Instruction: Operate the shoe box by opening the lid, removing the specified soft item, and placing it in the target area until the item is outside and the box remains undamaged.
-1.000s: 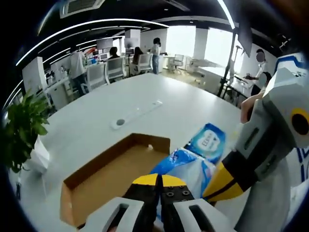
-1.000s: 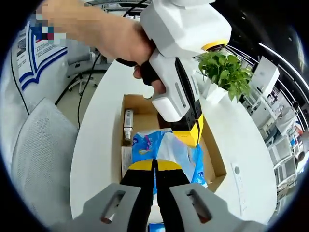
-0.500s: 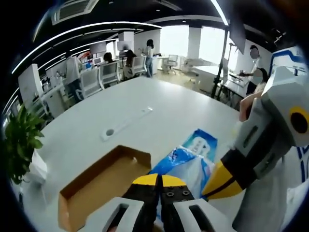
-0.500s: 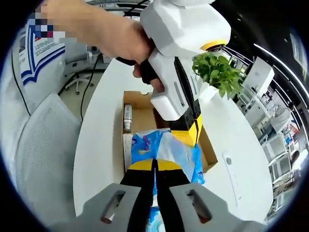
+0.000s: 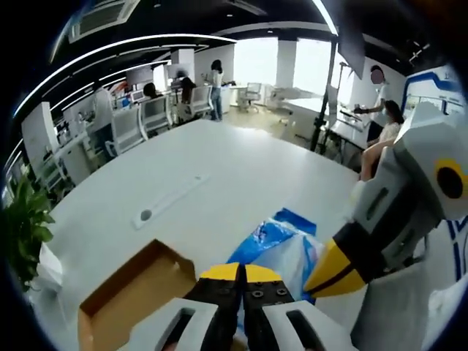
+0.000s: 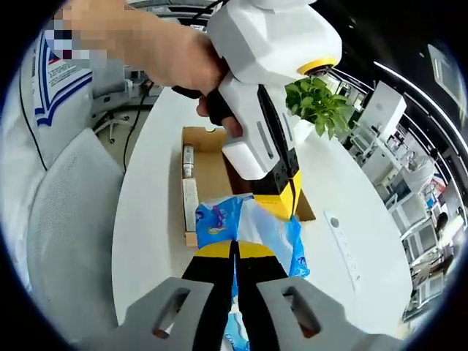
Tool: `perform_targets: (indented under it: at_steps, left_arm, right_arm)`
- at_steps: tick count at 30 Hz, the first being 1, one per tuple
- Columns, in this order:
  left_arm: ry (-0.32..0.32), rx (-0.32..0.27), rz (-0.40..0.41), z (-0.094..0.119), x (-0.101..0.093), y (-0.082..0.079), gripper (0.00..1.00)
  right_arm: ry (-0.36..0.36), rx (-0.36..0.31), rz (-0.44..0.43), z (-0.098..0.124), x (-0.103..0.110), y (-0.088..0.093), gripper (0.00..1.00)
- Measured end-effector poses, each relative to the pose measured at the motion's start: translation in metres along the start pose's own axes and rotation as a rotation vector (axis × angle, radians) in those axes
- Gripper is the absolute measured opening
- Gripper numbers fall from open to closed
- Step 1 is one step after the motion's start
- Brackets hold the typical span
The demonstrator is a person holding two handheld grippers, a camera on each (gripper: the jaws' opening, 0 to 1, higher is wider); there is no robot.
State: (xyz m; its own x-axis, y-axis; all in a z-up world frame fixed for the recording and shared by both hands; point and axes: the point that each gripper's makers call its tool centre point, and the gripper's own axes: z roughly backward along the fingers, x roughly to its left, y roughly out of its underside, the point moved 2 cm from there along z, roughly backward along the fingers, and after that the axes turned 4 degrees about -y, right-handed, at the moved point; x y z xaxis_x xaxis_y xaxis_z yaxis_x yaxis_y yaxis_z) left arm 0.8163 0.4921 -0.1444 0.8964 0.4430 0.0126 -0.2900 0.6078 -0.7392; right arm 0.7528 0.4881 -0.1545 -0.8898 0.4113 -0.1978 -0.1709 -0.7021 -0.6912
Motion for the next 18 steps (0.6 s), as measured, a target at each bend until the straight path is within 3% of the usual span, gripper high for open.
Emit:
perform_targets:
  at_steps: [11, 18]
  left_arm:
    - [0.039, 0.009, 0.003, -0.04, -0.035, -0.023, 0.0]
    - [0.059, 0.012, 0.031, -0.059, -0.051, -0.031, 0.0]
  right_arm:
    - [0.031, 0.013, -0.036, 0.04, -0.009, 0.047, 0.0]
    - [0.041, 0.021, -0.069, 0.054, -0.011, 0.071, 0.0]
